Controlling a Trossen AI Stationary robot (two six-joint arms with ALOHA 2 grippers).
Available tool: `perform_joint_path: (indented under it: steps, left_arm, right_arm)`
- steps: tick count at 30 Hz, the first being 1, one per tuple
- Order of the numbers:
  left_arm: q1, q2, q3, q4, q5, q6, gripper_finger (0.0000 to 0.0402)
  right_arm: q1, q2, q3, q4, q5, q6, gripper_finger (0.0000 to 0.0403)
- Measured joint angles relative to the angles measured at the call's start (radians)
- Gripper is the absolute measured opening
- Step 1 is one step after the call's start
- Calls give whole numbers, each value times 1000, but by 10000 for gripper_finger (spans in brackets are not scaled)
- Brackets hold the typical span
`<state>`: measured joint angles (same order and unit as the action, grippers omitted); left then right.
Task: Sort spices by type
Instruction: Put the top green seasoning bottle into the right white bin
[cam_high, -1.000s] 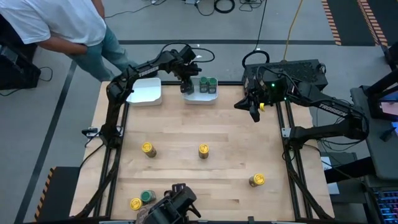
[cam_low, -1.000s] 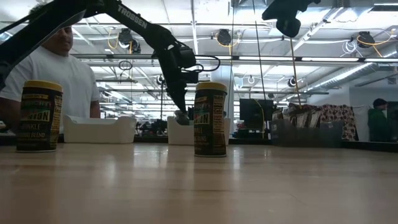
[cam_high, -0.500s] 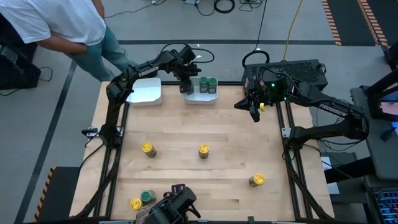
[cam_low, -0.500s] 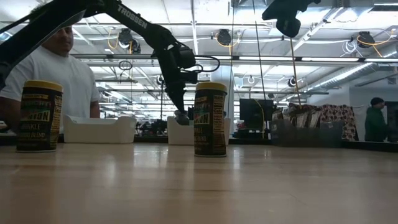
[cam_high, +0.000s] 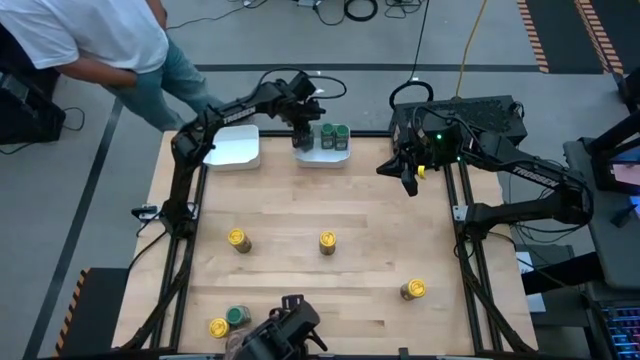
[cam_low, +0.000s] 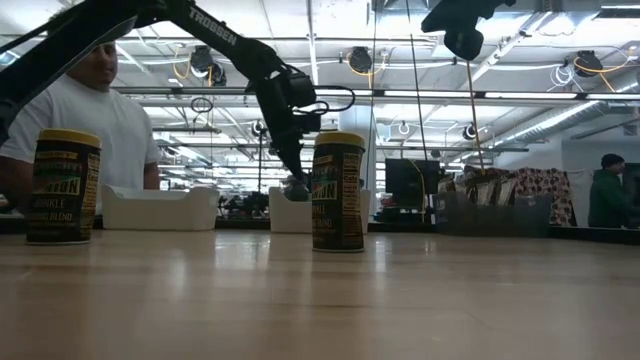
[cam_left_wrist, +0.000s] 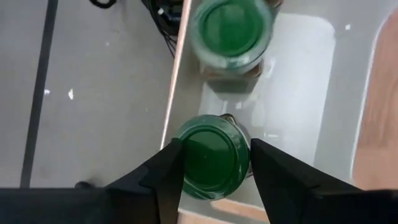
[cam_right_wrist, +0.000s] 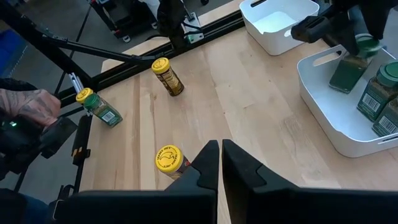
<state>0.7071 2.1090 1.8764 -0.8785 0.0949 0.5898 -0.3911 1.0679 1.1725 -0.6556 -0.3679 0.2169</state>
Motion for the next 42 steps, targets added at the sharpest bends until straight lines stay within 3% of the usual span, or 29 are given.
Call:
perform_joint_path:
  steps: [7, 22, 37, 42]
  left_arm:
    - [-30, 0, 0, 17, 1, 53, 182]
    - [-38, -13, 3, 32, -15, 21, 182]
    - [-18, -47, 90, -244, 35, -28, 181]
    - [4, -50, 90, -273, 33, -34, 154]
  right_arm:
    - [0, 0, 0, 0, 0, 0, 0]
    - [0, 0, 0, -1, 0, -17, 0]
    - [0, 0, 0, -1, 0, -27, 0]
    - [0, 0, 0, 0, 0, -45, 0]
